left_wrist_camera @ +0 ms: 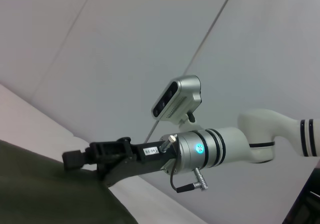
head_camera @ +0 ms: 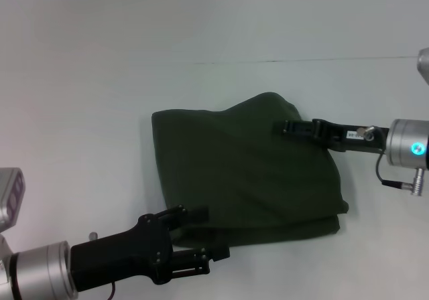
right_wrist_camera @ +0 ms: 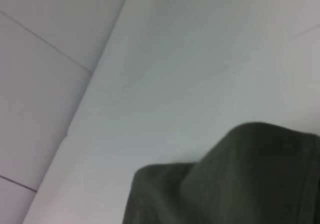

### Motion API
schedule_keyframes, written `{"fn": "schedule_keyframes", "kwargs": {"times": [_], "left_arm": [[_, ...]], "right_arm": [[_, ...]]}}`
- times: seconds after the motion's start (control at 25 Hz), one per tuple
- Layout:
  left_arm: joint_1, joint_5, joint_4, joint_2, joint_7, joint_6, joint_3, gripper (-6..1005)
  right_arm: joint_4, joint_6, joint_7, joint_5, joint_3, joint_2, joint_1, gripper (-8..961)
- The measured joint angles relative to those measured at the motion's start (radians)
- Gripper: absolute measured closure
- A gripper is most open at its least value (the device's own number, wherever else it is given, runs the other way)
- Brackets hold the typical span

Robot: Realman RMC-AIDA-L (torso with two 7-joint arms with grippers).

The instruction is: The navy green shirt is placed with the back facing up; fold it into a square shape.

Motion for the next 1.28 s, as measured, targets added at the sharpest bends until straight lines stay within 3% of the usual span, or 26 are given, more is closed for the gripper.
{"fn": "schedule_keyframes", "kwargs": {"times": [0.2, 0.4, 1.28], "left_arm": [[-0.001, -0.001, 0.002, 0.0, 0.0, -0.003, 0.001, 98], [-0.002, -0.001, 0.003, 0.002, 0.0, -0.005, -0.001, 98], [0.0, -0.001, 0.002, 0.002, 0.0, -0.017, -0.003, 99]], "right_arm": [[0.003, 0.074, -0.04, 0.039, -0.005, 0.029, 0.009, 125], [0.005, 0.109, -0.077, 0.042, -0.007, 0.043, 0.015, 135], [0.026, 0.098, -0.305, 0.261, -0.005, 0.041, 0.008, 180]]}}
